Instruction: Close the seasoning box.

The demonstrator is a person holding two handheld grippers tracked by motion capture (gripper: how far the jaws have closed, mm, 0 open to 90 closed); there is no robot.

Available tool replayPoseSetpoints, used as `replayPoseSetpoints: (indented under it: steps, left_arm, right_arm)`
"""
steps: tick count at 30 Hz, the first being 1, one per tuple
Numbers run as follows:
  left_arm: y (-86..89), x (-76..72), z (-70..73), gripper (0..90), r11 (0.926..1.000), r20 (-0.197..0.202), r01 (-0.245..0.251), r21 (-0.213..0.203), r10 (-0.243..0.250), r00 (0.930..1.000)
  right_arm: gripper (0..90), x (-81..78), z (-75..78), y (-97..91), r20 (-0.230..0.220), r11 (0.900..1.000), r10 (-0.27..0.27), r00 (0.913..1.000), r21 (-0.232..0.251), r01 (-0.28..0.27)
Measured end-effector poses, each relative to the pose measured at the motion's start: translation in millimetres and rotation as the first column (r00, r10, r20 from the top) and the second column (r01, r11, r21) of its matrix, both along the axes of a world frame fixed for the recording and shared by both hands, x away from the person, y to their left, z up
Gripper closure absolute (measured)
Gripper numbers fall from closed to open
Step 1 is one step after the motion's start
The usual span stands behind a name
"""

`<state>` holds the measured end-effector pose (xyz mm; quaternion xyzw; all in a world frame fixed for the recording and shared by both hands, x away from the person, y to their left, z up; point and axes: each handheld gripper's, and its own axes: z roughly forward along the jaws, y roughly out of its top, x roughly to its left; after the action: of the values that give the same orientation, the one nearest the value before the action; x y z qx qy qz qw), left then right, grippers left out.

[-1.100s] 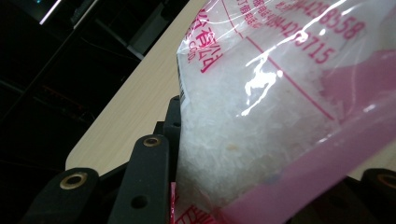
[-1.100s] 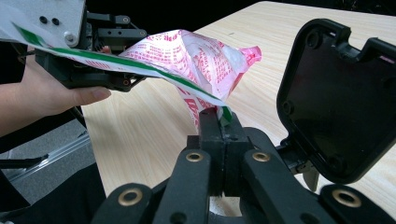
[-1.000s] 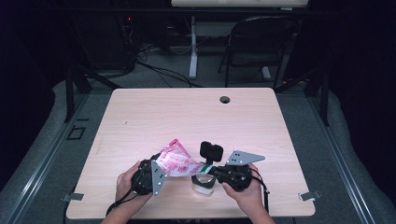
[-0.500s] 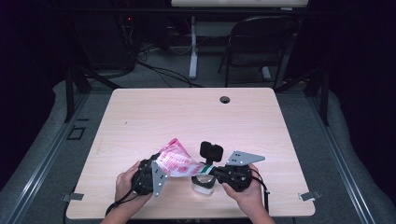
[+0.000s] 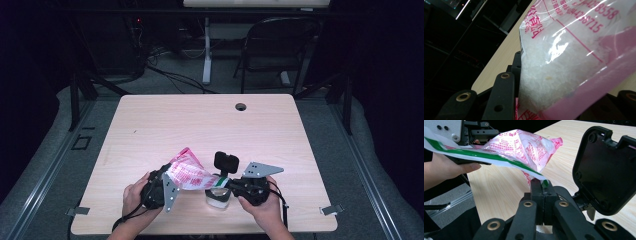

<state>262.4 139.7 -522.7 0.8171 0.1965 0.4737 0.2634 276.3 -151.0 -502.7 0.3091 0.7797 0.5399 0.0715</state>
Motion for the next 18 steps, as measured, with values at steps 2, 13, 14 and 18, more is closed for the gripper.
replayPoseSetpoints:
  steps: [2,13,14,18]
  left_arm:
    - [0.2,-0.3,0.6,68.5,1.0000,-0.001,0.000,0.005,0.000,1.0000]
    - [-0.5,-1.5,2.2,68.5,0.9999,0.023,-0.002,0.016,0.002,0.9997]
    - [-0.3,-1.6,2.6,68.5,0.9998,0.022,-0.002,0.020,0.002,0.9997]
    - [-0.5,-1.7,2.7,68.5,0.9999,0.027,-0.001,0.014,0.000,0.9996]
  right_arm:
    - [90.0,-0.2,0.1,0.0,0.001,1.0000,0.001,1.0000,-0.004,-0.001]
    - [90.0,-0.1,-0.3,-0.3,-0.001,1.0000,0.003,1.0000,-0.006,-0.003]
    - [90.0,-0.1,-0.3,-0.3,-0.002,1.0000,0.002,1.0000,-0.006,-0.002]
    - [90.0,-0.2,-0.5,-0.1,-0.002,1.0000,0.002,1.0000,-0.005,-0.002]
